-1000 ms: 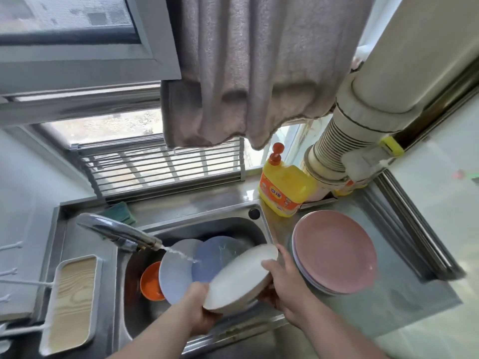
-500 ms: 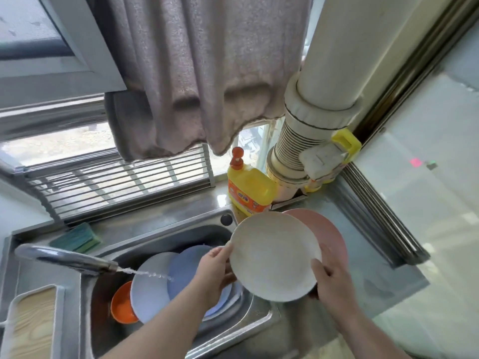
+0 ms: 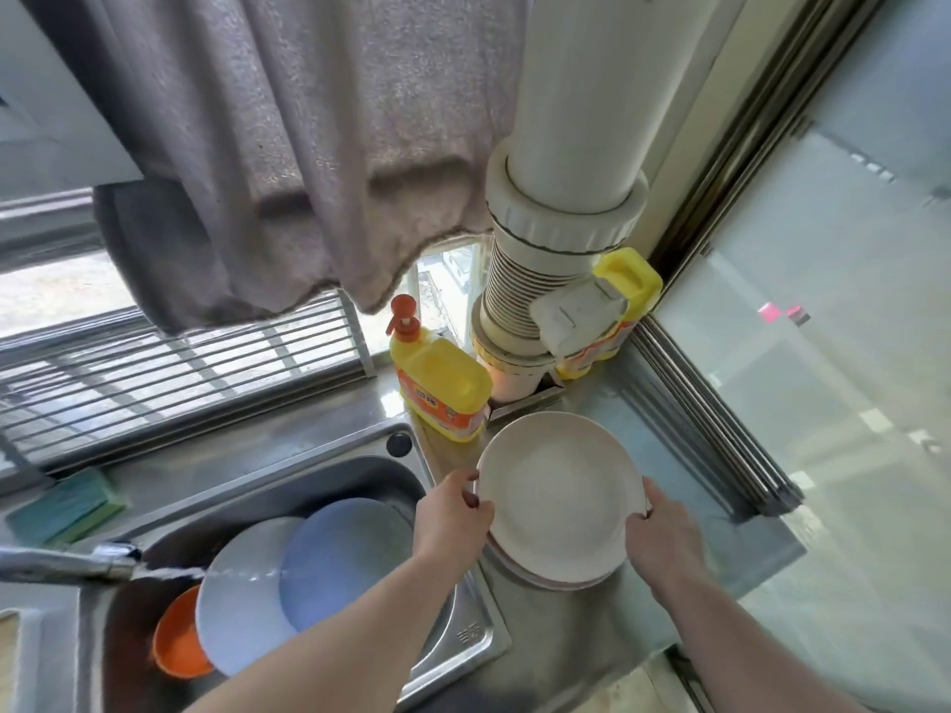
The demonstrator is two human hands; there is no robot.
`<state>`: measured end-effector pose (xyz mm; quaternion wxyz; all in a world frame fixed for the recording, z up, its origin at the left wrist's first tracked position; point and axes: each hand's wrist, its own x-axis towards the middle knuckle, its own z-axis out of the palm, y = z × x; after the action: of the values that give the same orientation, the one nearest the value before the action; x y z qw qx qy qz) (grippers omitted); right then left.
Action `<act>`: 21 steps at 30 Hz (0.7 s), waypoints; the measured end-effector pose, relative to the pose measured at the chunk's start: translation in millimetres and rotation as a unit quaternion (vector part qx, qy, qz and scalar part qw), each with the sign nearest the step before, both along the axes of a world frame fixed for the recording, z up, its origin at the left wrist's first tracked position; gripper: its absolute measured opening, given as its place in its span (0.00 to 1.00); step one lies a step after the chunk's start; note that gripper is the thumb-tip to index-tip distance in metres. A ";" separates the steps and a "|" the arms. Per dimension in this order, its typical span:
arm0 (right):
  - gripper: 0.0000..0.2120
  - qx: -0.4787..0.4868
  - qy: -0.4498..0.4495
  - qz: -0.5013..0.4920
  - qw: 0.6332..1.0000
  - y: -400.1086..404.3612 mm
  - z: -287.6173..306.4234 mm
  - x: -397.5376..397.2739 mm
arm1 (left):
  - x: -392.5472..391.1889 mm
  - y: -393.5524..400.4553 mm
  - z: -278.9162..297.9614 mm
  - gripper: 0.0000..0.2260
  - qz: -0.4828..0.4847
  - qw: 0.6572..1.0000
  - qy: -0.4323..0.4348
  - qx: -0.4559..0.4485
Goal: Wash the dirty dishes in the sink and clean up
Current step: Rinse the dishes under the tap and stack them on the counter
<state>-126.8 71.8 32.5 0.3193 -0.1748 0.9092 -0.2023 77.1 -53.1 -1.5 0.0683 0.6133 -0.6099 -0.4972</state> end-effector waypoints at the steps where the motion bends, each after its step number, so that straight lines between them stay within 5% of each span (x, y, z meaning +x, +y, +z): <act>1: 0.28 0.015 -0.004 0.018 1.000 2.3 -3.3 0.7 | 2.3 0.5 -1.3 0.21 0.003 1.000 0.007 0.010; 5: 0.22 0.042 -0.007 0.073 0.996 16.6 -6.8 8.6 | 20.1 0.9 -6.2 0.16 0.048 0.994 0.081 0.063; 8: 0.27 0.027 0.043 0.046 0.998 17.5 -2.7 16.2 | 50.0 -0.6 -16.0 0.07 0.089 0.986 0.106 0.097; 12: 0.20 -0.152 0.117 0.144 0.971 -10.1 14.4 79.7 | 124.7 1.0 -63.1 0.06 0.163 0.977 0.000 0.137; 15: 0.14 -0.180 0.001 0.260 0.949 -34.5 -2.1 142.0 | 180.8 5.9 -87.7 0.09 0.238 0.955 -0.109 0.140; 17: 0.17 -0.098 -0.124 0.283 0.946 -57.1 -36.1 181.1 | 213.3 4.7 -107.1 0.12 0.267 0.939 -0.164 0.142; 21: 0.24 0.060 -0.224 0.168 0.958 -90.5 -135.6 224.2 | 243.4 -4.7 -144.6 0.21 0.214 0.947 -0.171 0.169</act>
<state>97.4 -18.7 -103.1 0.5541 -0.2561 0.7822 -0.1245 320.6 -57.8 -146.2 -0.0370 0.8075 -0.3743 -0.4543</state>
